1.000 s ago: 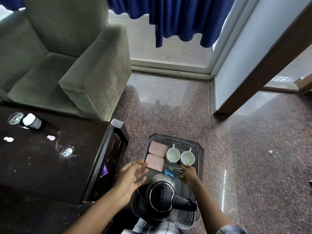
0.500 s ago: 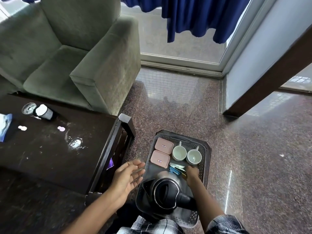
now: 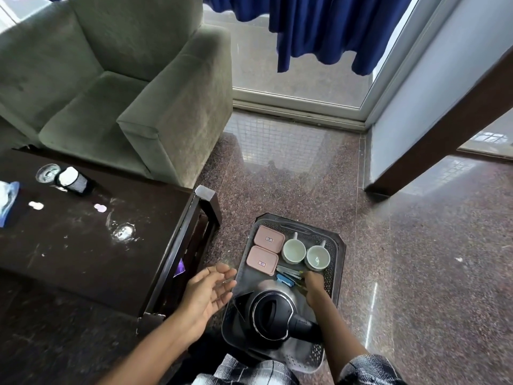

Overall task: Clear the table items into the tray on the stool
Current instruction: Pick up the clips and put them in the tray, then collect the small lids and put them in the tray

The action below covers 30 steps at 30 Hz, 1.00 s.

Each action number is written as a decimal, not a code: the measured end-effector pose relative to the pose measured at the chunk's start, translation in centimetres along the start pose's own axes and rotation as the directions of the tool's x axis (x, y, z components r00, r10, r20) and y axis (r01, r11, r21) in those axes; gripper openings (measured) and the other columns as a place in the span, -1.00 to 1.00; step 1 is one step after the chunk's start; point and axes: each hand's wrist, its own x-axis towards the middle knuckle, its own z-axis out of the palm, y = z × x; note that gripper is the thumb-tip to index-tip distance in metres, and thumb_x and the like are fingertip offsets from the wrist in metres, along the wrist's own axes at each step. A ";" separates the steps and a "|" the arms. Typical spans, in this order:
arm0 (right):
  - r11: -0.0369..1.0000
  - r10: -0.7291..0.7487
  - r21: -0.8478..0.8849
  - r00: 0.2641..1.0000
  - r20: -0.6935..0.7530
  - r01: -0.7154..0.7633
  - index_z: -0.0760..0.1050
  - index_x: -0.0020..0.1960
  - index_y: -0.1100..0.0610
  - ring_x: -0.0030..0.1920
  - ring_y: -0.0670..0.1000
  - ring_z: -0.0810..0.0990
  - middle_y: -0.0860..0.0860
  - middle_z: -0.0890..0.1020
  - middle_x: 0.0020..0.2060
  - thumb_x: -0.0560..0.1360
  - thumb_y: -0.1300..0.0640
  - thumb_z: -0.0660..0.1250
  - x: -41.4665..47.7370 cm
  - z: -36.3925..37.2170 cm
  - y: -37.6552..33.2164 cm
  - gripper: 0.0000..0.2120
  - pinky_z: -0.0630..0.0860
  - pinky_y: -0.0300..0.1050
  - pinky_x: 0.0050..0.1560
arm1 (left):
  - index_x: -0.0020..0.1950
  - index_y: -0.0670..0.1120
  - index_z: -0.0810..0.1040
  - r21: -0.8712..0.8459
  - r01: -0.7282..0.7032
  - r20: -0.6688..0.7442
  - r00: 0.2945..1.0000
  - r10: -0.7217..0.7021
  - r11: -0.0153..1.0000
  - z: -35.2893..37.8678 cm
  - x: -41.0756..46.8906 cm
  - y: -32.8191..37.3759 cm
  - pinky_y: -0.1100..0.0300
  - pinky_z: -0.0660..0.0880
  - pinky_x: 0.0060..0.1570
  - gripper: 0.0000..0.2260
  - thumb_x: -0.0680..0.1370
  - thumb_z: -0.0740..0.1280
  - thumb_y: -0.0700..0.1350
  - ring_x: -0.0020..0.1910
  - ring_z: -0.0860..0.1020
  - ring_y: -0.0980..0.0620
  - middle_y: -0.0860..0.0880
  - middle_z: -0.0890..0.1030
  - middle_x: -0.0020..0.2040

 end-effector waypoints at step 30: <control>0.793 -0.381 -0.201 0.725 0.574 0.575 0.49 -0.19 0.16 -0.46 -0.11 0.57 0.09 0.59 -0.33 0.51 0.39 0.11 -33.2 29.2 11.6 -0.75 0.49 -0.26 -0.37 | -0.12 -0.06 0.51 -0.350 -0.169 -0.150 0.981 0.123 0.921 -34.0 -4.7 2.2 0.22 0.43 -0.15 -0.79 0.60 0.13 -0.23 -0.18 0.56 0.07 -0.01 0.62 -0.12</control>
